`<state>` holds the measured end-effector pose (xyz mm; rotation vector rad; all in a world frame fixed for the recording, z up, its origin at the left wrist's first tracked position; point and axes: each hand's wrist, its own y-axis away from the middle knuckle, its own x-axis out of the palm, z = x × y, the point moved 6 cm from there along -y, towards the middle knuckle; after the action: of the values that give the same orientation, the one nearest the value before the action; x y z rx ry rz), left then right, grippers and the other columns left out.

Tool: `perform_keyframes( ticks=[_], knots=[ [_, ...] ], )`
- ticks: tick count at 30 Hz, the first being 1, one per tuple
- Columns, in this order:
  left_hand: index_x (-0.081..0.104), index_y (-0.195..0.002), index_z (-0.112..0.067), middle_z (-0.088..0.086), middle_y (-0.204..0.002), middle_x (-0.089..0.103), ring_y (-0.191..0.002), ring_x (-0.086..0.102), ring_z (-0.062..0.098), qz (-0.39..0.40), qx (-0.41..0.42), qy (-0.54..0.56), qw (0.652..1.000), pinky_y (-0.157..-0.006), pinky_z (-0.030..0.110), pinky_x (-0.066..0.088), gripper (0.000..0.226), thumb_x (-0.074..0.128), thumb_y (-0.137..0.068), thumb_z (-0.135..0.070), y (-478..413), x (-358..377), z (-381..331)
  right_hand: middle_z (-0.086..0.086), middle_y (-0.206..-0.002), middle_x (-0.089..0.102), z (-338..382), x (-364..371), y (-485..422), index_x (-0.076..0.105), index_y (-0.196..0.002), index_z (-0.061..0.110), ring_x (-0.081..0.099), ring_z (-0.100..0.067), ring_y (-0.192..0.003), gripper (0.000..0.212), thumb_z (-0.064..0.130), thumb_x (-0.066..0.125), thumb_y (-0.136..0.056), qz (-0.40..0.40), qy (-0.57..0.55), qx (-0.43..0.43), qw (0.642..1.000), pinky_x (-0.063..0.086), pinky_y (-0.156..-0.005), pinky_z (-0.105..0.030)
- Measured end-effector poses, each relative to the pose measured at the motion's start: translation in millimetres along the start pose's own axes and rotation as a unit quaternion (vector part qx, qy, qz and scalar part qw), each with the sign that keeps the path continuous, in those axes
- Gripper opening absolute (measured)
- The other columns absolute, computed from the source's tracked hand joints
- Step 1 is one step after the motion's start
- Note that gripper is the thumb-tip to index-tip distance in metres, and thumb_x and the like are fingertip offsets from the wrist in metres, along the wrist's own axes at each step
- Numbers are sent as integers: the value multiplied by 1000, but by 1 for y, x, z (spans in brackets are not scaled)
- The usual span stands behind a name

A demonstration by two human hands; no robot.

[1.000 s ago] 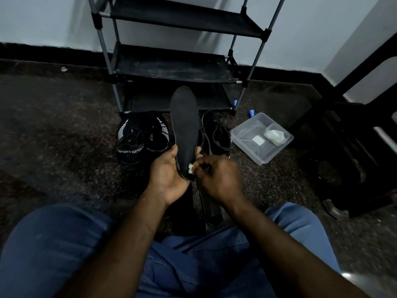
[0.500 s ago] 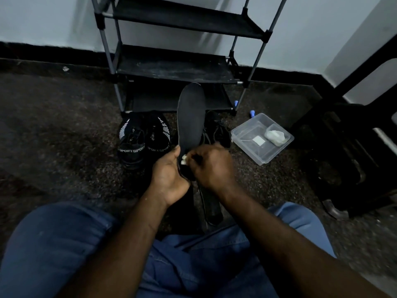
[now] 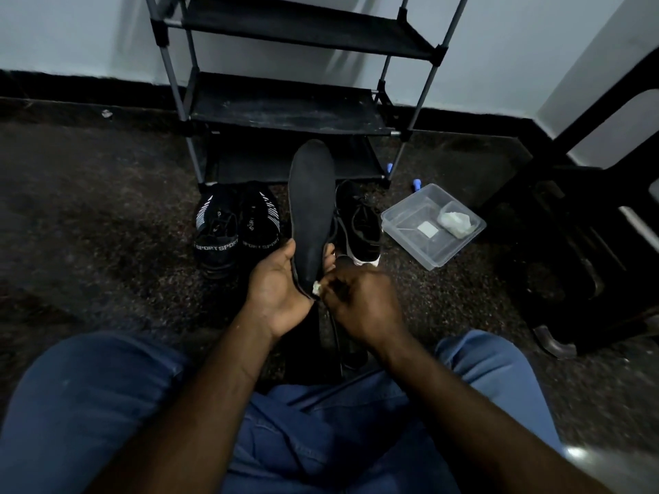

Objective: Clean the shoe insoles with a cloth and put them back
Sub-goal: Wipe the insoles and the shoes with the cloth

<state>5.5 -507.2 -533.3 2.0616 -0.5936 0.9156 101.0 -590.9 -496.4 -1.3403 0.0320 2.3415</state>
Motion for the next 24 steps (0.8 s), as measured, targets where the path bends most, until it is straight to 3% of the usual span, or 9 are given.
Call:
perform_keyframes(
  ticks=[3,7,10,13,17,19,22,24],
  knots=[
    [72,-115,4,22,-123,67,-104,67,29,-8,3,-13,1000,-113,41,42,50,39,-108,-33,0,-3,-4,4,-87,75,12,8,16,77,-87,26,65,-24,-84,26,43,59,-83,-30,-25,1,999,53,-74,-37],
    [59,-134,1,17,-112,68,-100,66,25,-14,-13,-60,998,-99,37,53,49,41,-106,-35,4,0,6,6,-87,75,26,3,4,77,-88,29,64,-22,-86,22,40,59,-80,-47,-42,7,998,52,-75,-34],
    [64,-124,1,17,-110,71,-100,69,26,-10,-38,-92,995,-98,36,52,47,45,-104,-37,8,0,21,6,-91,75,29,3,-7,77,-93,30,64,-22,-89,28,42,55,-81,-57,-46,16,997,52,-79,-35],
    [65,-125,0,15,-108,73,-96,71,25,-8,-31,-78,996,-93,36,56,47,41,-106,-36,6,-5,19,7,-93,74,27,15,1,76,-94,31,64,-20,-91,25,43,56,-84,-21,-31,-39,999,51,-81,-38],
    [56,-140,1,17,-117,66,-101,63,26,-37,-35,-59,997,-112,43,41,53,43,-105,-37,-6,-13,22,8,-91,72,8,14,16,74,-93,33,60,-22,-89,20,44,59,-87,14,14,-89,996,49,-78,-42],
    [59,-134,2,19,-121,65,-102,64,26,-52,-24,-58,997,-111,41,42,49,42,-106,-35,-11,-14,21,8,-89,72,-2,8,17,74,-91,31,61,-24,-87,18,43,62,-83,25,46,-98,994,51,-75,-42],
    [54,-142,0,23,-139,59,-124,61,30,-55,-3,-49,997,-113,43,42,50,41,-108,-34,-16,-15,18,6,-92,73,-23,-2,16,76,-91,29,64,-23,-90,18,38,64,-82,44,75,-83,993,52,-79,-38],
    [54,-143,-4,23,-141,58,-130,58,31,-58,-2,-42,997,-115,45,41,48,42,-107,-34,-19,-17,20,6,-88,76,-44,-8,16,78,-89,25,66,-13,-82,9,27,69,-86,24,-42,-8,999,50,-77,-29]
  ],
)
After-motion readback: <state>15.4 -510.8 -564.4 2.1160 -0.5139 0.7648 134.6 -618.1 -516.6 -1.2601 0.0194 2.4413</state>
